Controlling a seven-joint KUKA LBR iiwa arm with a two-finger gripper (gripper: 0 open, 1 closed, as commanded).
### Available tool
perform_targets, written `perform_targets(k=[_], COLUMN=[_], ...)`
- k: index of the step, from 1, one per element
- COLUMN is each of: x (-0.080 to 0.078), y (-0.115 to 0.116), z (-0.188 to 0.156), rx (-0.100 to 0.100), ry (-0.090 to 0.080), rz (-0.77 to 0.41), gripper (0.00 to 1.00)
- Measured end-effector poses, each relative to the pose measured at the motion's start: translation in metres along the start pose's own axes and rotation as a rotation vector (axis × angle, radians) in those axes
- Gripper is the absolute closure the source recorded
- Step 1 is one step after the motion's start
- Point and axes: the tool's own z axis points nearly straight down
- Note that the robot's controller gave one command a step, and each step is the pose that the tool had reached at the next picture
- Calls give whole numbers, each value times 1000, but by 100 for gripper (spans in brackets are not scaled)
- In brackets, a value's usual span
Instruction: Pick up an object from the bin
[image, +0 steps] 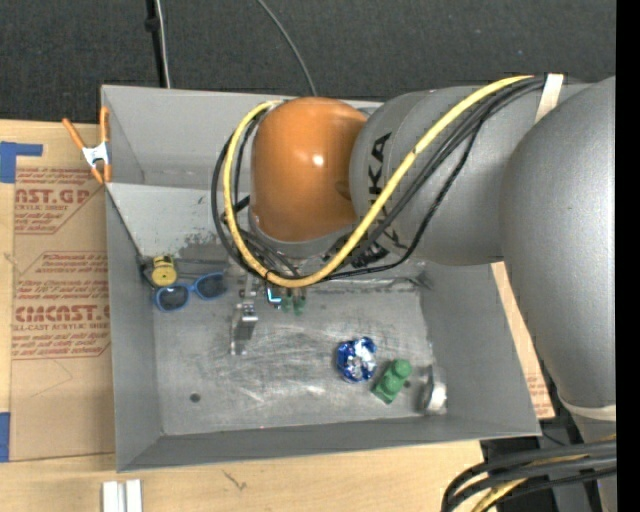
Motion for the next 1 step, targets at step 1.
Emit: perform_targets(k=[1], x=[50], y=[41], z=[107], rx=[1], ry=[2], rz=[-49], gripper=[0])
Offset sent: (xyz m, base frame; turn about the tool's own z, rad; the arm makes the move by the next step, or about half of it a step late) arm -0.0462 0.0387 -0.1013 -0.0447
